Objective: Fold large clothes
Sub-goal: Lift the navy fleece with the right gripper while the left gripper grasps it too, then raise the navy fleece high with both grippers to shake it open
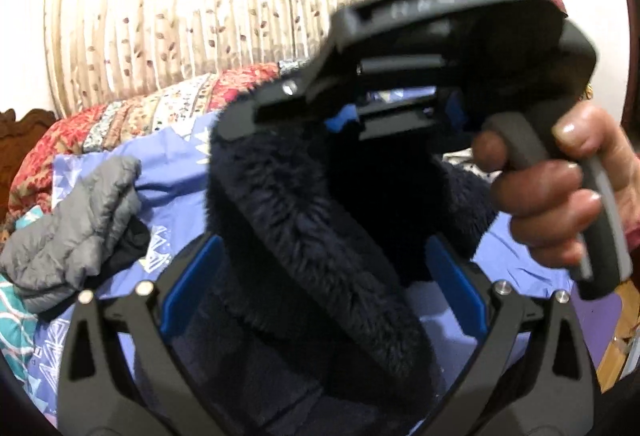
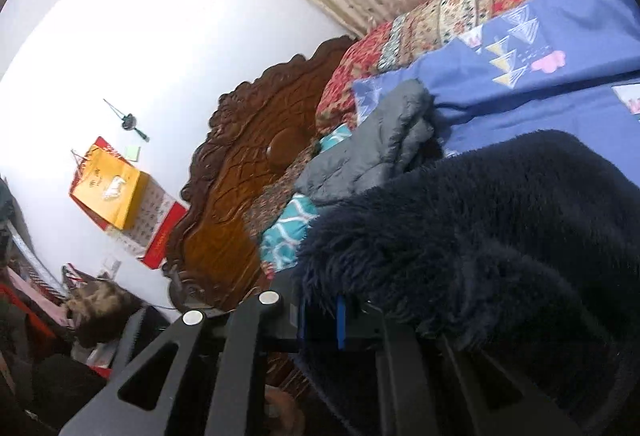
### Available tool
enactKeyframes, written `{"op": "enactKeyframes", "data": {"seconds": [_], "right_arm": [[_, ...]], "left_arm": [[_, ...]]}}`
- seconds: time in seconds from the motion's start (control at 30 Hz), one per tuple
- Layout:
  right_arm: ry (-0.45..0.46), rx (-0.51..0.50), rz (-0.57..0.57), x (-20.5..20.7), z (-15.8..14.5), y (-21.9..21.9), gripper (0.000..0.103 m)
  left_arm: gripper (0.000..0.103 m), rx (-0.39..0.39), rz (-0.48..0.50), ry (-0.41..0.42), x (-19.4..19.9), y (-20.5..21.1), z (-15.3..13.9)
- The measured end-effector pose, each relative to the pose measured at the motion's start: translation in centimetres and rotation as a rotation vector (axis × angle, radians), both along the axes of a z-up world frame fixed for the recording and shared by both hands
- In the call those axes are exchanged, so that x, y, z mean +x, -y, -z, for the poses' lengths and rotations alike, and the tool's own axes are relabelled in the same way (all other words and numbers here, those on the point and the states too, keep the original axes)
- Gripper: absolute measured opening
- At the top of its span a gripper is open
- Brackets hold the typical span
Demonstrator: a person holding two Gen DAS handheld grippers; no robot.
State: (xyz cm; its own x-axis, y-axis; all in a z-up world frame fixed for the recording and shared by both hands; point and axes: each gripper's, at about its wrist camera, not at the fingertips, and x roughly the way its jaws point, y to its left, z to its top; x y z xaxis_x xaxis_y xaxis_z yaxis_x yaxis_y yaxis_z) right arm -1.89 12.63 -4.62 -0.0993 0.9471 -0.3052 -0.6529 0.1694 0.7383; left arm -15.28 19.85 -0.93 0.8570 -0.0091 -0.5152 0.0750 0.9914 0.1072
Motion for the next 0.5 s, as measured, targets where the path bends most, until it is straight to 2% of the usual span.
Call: {"op": "enactKeyframes", "data": {"seconds": [0.07,0.13,0.17,0.2,0.27,0.33,0.4,0.5], "right_arm": [[0.013,0.007,-0.027,-0.6,-0.6,-0.2,0.037],[0.022,0.017,-0.035,-1.5,-0.6,-0.3,0.037],[0.034,0.012,-0.025,-1.8,-0.6,-0.3,0.037],[0.045,-0.002,0.004,-1.7,-0.4,0.1,0.038],[0.013,-0.006,0.040,-1.3,0.6,1.3,0.044],[-0.017,-0.004,0.047,-1.2,1.7,2.9,0.052],[0.010,0.010,0.075,-1.6,2.2,5.8,0.057],[0.123,-0.021,0.241,-2.4,2.5,11.9,0.069]], "left_arm": [[0.097,-0.011,-0.041,-0.022,0.9,-0.6,0.4],[0.058,-0.019,-0.083,-0.021,1.6,-1.7,0.7],[0.026,-0.009,-0.114,-0.042,2.1,-2.5,0.9],[0.017,-0.021,-0.136,-0.060,2.4,-3.3,1.0],[0.015,-0.096,-0.197,-0.075,2.7,-6.5,0.7],[0.015,-0.077,-0.254,-0.072,2.8,-8.9,0.2],[0.015,-0.076,-0.306,-0.058,2.6,-11.1,-0.5],[0.015,-0.127,-0.388,-0.041,2.3,-15.5,-1.7]]}}
